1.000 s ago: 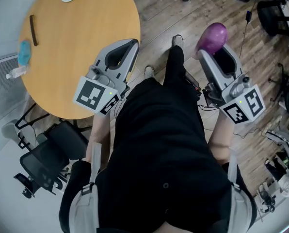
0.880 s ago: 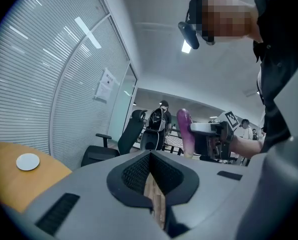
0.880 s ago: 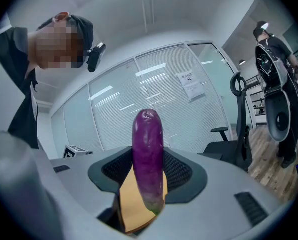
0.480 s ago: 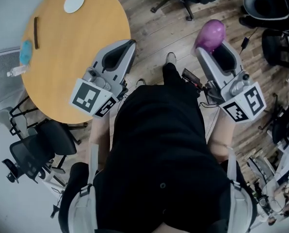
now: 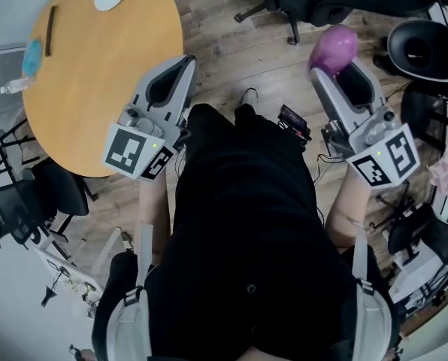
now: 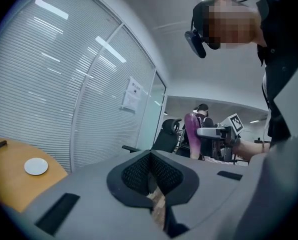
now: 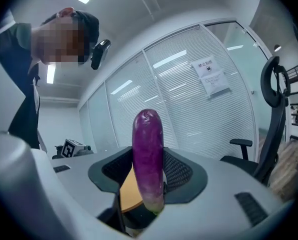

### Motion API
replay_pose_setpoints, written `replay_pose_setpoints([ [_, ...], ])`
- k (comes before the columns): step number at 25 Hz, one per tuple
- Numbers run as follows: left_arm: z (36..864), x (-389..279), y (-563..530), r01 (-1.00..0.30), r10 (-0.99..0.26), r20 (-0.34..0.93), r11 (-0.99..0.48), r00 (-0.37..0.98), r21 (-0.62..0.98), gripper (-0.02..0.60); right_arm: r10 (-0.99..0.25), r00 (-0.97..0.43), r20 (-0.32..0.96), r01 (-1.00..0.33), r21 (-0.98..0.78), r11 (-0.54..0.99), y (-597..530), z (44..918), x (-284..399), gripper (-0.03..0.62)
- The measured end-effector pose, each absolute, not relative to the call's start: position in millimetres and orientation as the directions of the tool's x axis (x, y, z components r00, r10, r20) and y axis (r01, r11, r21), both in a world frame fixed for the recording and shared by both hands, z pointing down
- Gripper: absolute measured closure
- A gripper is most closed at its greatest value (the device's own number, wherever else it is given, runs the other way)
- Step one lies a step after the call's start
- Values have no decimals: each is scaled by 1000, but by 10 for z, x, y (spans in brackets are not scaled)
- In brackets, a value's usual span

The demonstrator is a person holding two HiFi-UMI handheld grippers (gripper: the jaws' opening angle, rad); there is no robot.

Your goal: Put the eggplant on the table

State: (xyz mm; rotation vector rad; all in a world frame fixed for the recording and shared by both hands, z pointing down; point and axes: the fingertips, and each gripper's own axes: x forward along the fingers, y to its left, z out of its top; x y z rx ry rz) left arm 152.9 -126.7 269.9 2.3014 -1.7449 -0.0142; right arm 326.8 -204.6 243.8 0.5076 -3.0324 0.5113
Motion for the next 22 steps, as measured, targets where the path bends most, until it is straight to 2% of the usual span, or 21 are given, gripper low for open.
replay_pose_setpoints([
  [6,2844,1381,-1272,-956,-960,172,-179,221,232,569,-264,-961,79,-275,-326,905,-2340,2563,3156,396],
  [12,2937,1152,-1345,-965,-968,201,-102,152,240,569,-127,-986,105,-157,-360,920,-2409,2681,2640,396],
  [22,2570,204,-1691,-978,-995,96,-8,29,209,569,12,-994,109,-20,-291,957,-2752,2391,1593,396],
])
